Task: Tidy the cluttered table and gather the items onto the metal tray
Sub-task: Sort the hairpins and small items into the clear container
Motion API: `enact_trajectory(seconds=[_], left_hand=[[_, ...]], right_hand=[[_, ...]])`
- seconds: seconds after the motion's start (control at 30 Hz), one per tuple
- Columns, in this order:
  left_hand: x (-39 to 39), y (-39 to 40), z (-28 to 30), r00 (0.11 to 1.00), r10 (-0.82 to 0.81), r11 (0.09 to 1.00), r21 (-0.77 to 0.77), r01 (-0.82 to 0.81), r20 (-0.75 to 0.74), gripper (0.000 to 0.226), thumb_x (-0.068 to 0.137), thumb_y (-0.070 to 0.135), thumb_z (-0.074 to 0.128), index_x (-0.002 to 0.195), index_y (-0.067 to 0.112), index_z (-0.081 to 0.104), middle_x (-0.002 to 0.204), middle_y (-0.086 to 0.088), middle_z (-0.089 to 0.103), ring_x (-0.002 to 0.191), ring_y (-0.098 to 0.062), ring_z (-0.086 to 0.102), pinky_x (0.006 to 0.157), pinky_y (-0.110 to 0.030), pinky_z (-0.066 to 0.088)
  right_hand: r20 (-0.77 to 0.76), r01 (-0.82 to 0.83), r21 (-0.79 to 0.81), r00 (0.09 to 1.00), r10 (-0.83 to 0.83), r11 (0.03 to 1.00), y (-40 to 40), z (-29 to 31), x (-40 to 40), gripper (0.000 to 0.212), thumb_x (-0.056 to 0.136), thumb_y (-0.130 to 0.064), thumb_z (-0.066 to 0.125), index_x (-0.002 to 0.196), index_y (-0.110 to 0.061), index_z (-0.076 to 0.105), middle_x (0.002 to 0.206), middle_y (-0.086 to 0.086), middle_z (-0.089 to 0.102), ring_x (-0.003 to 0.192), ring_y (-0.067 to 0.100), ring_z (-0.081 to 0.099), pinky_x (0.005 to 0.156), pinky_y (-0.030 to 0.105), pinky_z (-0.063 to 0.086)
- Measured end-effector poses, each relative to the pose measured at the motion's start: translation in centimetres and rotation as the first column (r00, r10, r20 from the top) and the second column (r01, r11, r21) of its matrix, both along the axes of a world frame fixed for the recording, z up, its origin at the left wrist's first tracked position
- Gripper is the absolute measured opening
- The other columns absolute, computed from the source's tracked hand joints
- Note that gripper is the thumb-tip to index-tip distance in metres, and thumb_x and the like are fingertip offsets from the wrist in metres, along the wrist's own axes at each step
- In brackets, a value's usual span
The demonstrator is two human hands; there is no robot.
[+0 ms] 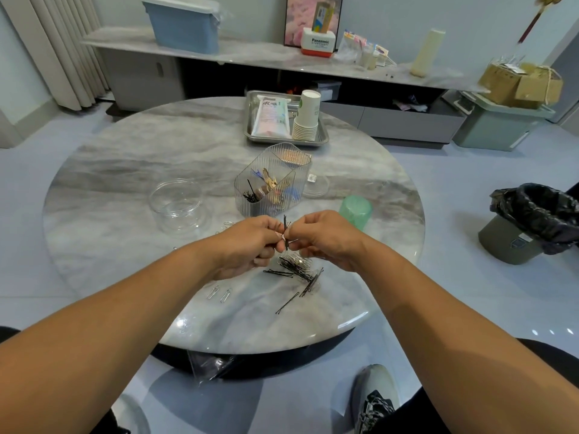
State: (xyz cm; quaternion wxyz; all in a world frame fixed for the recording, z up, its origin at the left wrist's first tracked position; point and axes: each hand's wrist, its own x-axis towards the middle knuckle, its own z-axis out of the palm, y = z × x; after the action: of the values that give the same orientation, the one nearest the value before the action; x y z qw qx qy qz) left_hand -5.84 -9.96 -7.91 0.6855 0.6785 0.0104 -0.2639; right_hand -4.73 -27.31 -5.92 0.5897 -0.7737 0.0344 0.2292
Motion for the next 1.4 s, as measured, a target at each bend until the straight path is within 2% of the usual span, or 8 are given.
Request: enact_trajectory(seconds=[0.2, 0.3, 0.37, 0.47, 0.73, 0.93, 1.2, 1.4], left_hand=[[0.1, 0.0, -0.3, 0.993, -0.057, 0.995, 0.085, 0.048, 0.107, 0.039, 0.110, 0.035, 0.033, 0.078, 0.015, 0.045, 0.060, -0.002, 0.041, 0.047, -0.008, 0.022, 0.043, -0.020, 0.019], [0.5, 0.0, -0.8, 0.990, 0.142, 0.990, 0.030, -0.141, -0.025, 0.037, 0.110, 0.038, 0.035, 0.080, 0.018, 0.041, 0.056, 0.001, 0.037, 0.040, -0.007, 0.021, 0.039, -0.019, 0.019], [0.8, 0.1, -0.9, 0.951, 0.253, 0.962, -0.061, -0.267, -0.179, 0.037, 0.109, 0.040, 0.035, 0.079, 0.019, 0.038, 0.055, 0.000, 0.037, 0.040, -0.008, 0.020, 0.037, -0.017, 0.016], [1.2, 0.7, -0.9, 0.884, 0.329, 0.914, -0.124, -0.386, -0.331, 0.041, 0.110, 0.041, 0.035, 0.076, 0.018, 0.040, 0.056, -0.003, 0.048, 0.040, -0.010, 0.034, 0.033, -0.016, 0.021], [1.4, 1.8, -0.6, 0.827, 0.312, 0.856, -0.238, -0.458, -0.468, 0.023, 0.109, 0.011, 0.033, 0.101, 0.012, 0.055, 0.061, 0.000, 0.050, 0.045, -0.007, 0.044, 0.036, -0.015, 0.035], [1.3, 2.2, -0.7, 0.794, 0.325, 0.853, -0.205, -0.481, -0.513, 0.043, 0.109, 0.042, 0.036, 0.081, 0.014, 0.053, 0.058, 0.001, 0.046, 0.042, -0.007, 0.041, 0.034, -0.015, 0.029], [0.3, 1.1, -2.1, 0.990, 0.107, 0.975, 0.207, -0.085, -0.096, 0.023, 0.086, 0.029, 0.080, 0.090, 0.013, 0.064, 0.050, 0.010, 0.043, 0.041, -0.007, 0.024, 0.038, -0.019, 0.019], [0.2, 0.3, -1.5, 0.864, 0.185, 0.918, -0.230, -0.321, -0.468, 0.049, 0.103, 0.053, 0.044, 0.104, 0.007, 0.061, 0.061, 0.000, 0.048, 0.046, -0.007, 0.043, 0.036, -0.015, 0.035]], right_hand=[[-0.036, -0.037, 0.108, 0.999, 0.041, 0.993, 1.0, -0.1, -0.4, 0.007, 0.091, -0.001, 0.073, 0.084, -0.002, 0.071, 0.075, 0.011, 0.073, 0.063, 0.013, 0.068, 0.064, 0.020, 0.060], [-0.066, -0.014, 0.147, 0.998, 0.024, 0.989, 0.8, 0.3, 0.0, 0.005, 0.092, 0.005, 0.069, 0.095, 0.001, 0.071, 0.080, 0.016, 0.072, 0.067, 0.017, 0.072, 0.067, 0.024, 0.063], [0.073, -0.043, -0.210, 0.996, 0.059, 0.977, -0.2, 0.3, 0.7, 0.010, 0.090, 0.003, 0.072, 0.099, -0.001, 0.073, 0.082, 0.012, 0.071, 0.065, 0.014, 0.068, 0.065, 0.024, 0.062], [0.145, -0.071, -0.733, 0.955, 0.258, 0.676, -1.9, -0.5, 1.2, 0.015, 0.084, -0.009, 0.081, 0.099, -0.013, 0.077, 0.094, 0.003, 0.075, 0.079, 0.013, 0.067, 0.074, 0.027, 0.059], [0.088, -0.052, -0.843, 0.969, 0.232, 0.535, -2.2, -2.4, 0.8, 0.002, 0.087, -0.014, 0.075, 0.089, -0.013, 0.074, 0.100, 0.008, 0.075, 0.099, 0.028, 0.069, 0.088, 0.038, 0.056], [0.059, -0.077, -0.941, 0.922, 0.383, 0.331, -1.7, -2.4, 0.5, 0.017, 0.095, -0.003, 0.054, 0.107, -0.008, 0.065, 0.093, 0.008, 0.061, 0.086, 0.031, 0.059, 0.071, 0.034, 0.044], [0.072, -0.077, -0.888, 0.951, 0.302, 0.453, -2.2, -1.8, 0.5, 0.014, 0.086, -0.004, 0.071, 0.100, -0.004, 0.073, 0.099, 0.014, 0.073, 0.095, 0.033, 0.069, 0.084, 0.040, 0.060], [0.010, -0.077, -0.986, 0.854, 0.519, 0.147, -1.4, -1.9, -0.8, 0.017, 0.095, -0.004, 0.052, 0.107, -0.010, 0.063, 0.113, 0.010, 0.068, 0.094, 0.032, 0.065, 0.071, 0.034, 0.044]])
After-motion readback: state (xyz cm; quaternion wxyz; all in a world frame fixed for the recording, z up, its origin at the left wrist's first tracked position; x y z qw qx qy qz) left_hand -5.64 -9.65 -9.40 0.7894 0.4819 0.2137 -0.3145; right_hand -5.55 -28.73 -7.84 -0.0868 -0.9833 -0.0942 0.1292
